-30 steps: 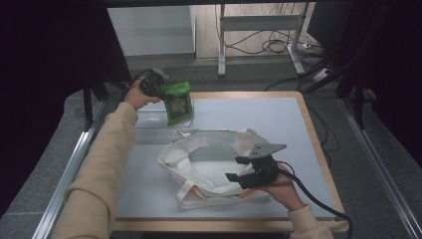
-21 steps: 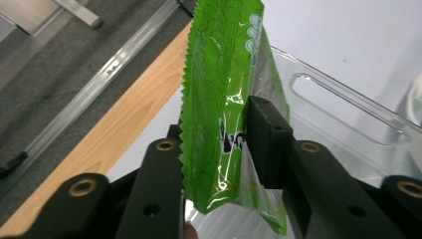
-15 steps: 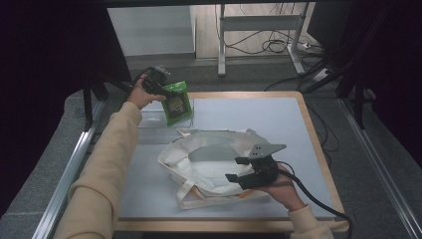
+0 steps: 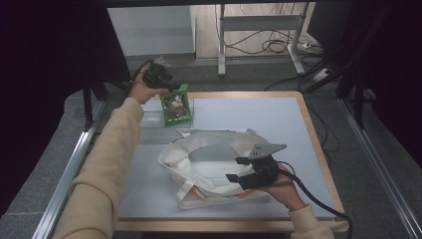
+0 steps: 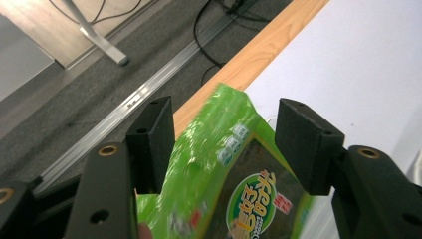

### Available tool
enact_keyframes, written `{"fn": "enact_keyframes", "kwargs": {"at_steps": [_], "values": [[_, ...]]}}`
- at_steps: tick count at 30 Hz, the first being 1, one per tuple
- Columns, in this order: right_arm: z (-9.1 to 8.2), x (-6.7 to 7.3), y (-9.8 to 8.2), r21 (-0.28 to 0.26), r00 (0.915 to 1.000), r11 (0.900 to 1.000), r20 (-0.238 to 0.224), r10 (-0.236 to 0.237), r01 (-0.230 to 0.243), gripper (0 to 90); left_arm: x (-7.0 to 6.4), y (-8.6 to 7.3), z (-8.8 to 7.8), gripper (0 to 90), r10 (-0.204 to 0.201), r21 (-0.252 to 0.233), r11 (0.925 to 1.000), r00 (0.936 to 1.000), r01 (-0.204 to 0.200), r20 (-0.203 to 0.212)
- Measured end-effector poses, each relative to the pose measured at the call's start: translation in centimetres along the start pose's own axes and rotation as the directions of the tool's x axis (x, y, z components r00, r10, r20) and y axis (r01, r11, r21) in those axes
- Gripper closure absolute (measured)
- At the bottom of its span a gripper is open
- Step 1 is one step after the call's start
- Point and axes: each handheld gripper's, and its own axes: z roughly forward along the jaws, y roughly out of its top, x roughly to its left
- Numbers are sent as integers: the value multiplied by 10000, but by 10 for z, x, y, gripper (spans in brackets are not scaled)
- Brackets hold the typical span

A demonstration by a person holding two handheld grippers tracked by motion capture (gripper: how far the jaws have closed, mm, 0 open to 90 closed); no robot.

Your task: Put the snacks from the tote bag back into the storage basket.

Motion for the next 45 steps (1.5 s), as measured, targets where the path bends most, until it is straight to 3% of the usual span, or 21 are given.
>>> {"fn": "enact_keyframes", "kwargs": {"at_steps": [9,16,21,36,43,45], "values": [[2,0,-1,66,9999,9999,40,-93,93,304,-5,-13,-12,471,-274,-153,9995,9992,278,284],[1,0,0,69,10000,9999,52,-77,77,304,-12,-23,-22,453,-592,-178,9980,9969,602,514],[-1,0,0,77,9999,9999,113,-102,101,304,-17,-29,-28,442,-976,-266,9946,9920,1000,798],[-7,-1,2,-45,9998,9999,129,-157,158,304,-34,-48,-53,407,-1303,-375,9900,9829,1362,1301],[-9,-1,3,-93,9997,9997,111,-224,225,304,-42,-61,-71,401,-1583,-658,9832,9749,1702,1568],[-10,-1,3,-82,9996,9997,121,-244,245,304,-45,-64,-75,401,-1598,-688,9827,9751,1720,1538]]}}
